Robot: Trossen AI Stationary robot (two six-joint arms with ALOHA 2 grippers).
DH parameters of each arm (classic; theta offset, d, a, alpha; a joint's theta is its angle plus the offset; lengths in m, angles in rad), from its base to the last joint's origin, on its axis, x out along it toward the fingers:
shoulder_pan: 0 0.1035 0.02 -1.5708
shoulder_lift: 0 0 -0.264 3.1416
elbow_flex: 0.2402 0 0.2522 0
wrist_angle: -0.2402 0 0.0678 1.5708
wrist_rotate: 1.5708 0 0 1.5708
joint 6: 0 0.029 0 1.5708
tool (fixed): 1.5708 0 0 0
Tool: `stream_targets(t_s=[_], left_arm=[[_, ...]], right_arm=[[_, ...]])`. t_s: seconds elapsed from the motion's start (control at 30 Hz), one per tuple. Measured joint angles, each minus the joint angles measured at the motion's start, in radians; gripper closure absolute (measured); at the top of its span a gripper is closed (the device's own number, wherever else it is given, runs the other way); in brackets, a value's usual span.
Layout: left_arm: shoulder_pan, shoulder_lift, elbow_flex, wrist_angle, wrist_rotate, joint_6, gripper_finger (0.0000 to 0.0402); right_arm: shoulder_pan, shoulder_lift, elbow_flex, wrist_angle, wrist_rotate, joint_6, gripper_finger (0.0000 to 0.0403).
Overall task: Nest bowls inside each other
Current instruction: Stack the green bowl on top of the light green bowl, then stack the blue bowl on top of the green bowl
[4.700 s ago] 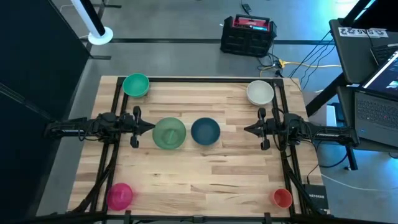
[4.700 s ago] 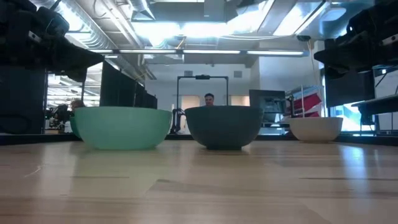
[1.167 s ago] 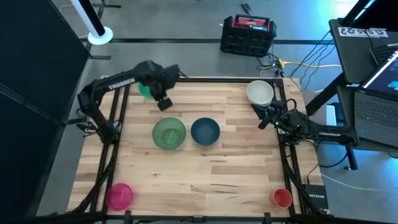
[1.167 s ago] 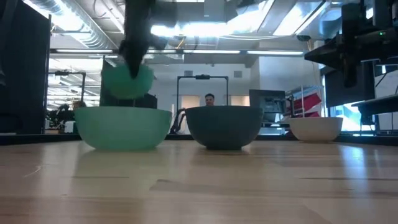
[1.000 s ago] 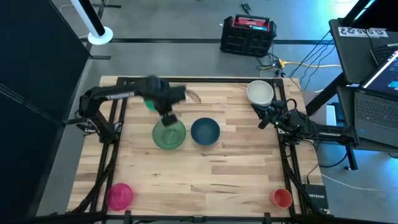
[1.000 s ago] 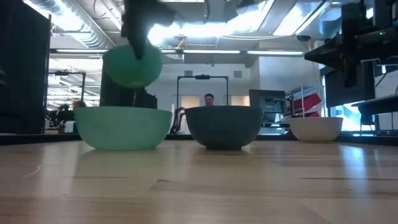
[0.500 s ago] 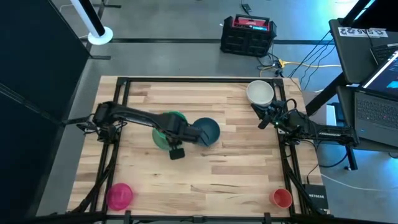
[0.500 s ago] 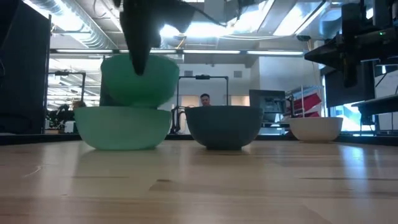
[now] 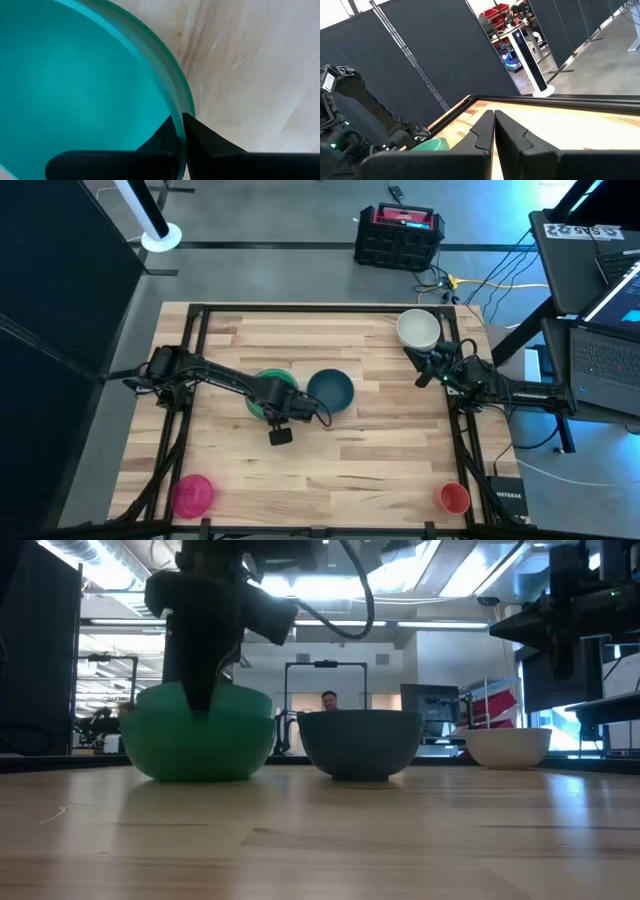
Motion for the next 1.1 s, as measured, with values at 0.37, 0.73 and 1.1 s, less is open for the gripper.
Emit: stream_targets(t_s=[0.37, 0.73, 1.1], left_arm=[[0.000, 0.000, -0.010, -0.005, 0.000, 0.003, 0.0341], [0.003, -0.062, 0.106, -0.109, 0.000, -0.008, 0.0257], [0.078, -0.046, 0.259, 0.136, 0.001, 0.501, 0.0245]], right_arm=[[0.000, 0.000, 0.000, -0.001, 0.000, 0.001, 0.0403], [0.000, 0.000, 0.000, -0.002, 0.000, 0.003, 0.0403], [0.000, 0.000, 0.000, -0.002, -0.036, 0.004, 0.0403]])
